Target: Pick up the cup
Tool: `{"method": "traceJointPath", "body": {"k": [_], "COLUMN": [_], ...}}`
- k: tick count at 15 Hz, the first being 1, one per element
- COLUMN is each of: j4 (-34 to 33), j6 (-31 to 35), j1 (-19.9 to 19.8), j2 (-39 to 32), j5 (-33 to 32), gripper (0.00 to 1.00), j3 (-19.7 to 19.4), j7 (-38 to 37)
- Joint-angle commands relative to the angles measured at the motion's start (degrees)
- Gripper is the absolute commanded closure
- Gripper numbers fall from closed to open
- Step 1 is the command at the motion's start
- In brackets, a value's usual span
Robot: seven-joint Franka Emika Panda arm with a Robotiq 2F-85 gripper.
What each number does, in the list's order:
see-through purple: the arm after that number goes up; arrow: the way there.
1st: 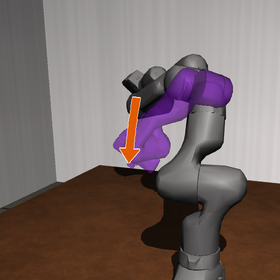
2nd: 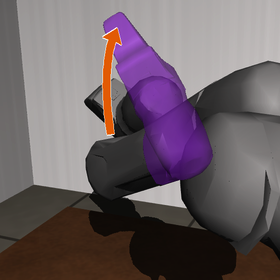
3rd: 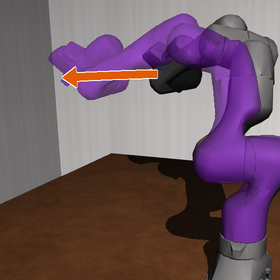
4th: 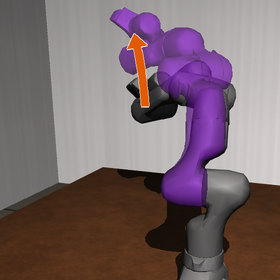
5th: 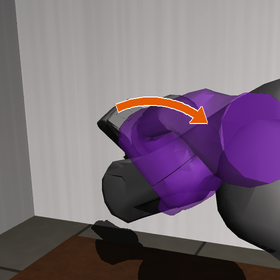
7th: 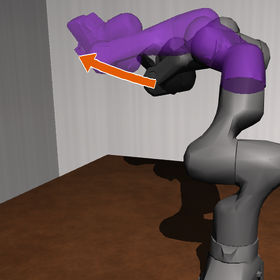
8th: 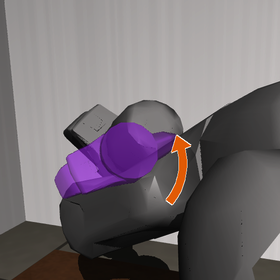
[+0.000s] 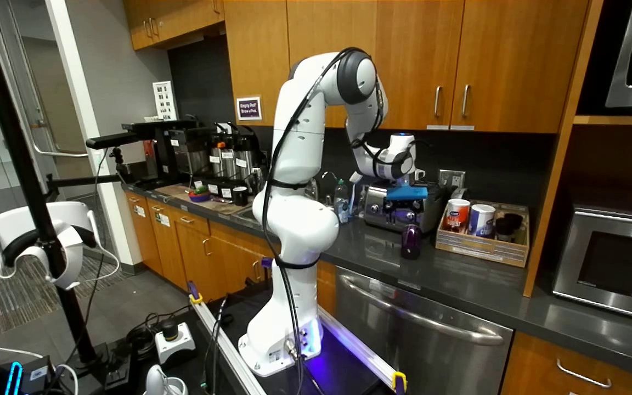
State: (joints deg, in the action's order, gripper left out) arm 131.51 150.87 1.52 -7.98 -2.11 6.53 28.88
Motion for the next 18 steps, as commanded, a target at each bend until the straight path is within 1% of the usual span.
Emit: {"method": "traceJointPath", "body": {"k": [1,4,5,10,18], "j4": [-4.07,-5.69,-5.99,-6.57,-8.24], "j6": [-1.43,-3.54,-3.82,-3.54,-3.22], "j1": [1.43,2.05,1.88,0.93,0.65], "j2": [-2.66,-4.93,-5.63,-7.87,-10.69], "j5": [-3.18,-7.47,-7.83,-6.98,-6.87], "gripper": [0.00,0.00,0.00,0.00,0.00], "j3": [0.21,-0.70,-0.72,-0.62,-0.67], "j7": [-1.34,-4.94,-5.41,-5.57,-6.08]}}
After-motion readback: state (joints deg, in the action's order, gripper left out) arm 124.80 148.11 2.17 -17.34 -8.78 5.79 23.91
